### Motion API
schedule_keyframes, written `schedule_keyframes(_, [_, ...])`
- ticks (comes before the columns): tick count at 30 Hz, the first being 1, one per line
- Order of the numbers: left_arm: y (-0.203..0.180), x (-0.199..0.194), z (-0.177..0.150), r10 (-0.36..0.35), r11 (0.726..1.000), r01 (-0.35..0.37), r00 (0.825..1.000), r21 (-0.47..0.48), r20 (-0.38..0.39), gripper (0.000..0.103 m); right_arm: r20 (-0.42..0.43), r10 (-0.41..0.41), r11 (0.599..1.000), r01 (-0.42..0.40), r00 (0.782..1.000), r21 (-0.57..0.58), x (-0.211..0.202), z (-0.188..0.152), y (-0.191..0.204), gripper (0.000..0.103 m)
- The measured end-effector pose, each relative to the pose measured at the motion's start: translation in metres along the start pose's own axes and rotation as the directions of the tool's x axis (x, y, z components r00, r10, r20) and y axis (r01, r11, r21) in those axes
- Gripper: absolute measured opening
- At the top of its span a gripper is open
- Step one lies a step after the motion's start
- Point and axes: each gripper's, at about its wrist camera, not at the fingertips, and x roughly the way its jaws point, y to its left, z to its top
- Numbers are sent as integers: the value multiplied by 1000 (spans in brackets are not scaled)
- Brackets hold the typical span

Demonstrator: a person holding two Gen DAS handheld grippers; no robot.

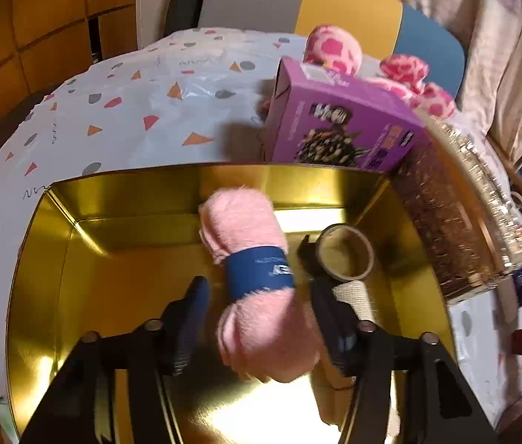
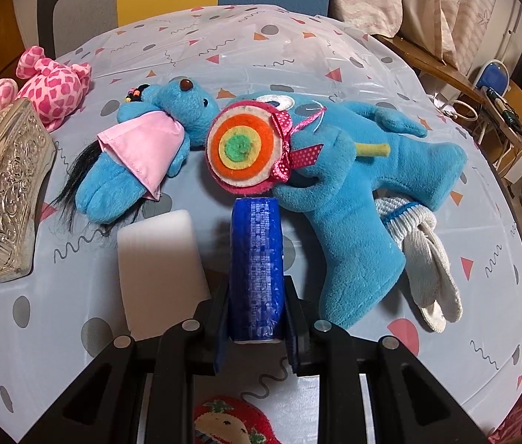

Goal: Organize soft objects
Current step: 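Lower the pink towel roll into the gold tray and open the left tool, then lower the blue tissue pack into the gold tray and open the right tool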

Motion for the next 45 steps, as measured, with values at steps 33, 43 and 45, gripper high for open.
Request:
schedule_keyframes(33, [-22, -95, -69, 71, 997, -71, 982, -9, 177, 73, 262, 186, 981, -167, 947, -94, -127, -18, 60, 23])
schedule_keyframes(43, [12, -96, -74, 91, 991, -73, 981, -108, 170, 73, 100, 559, 800, -503, 823, -328, -165, -68, 187, 23])
schedule_keyframes(45, [23, -98, -74, 106, 987, -84, 980, -134, 171, 73, 50, 592, 761, -538, 804, -361, -164, -78, 214, 23])
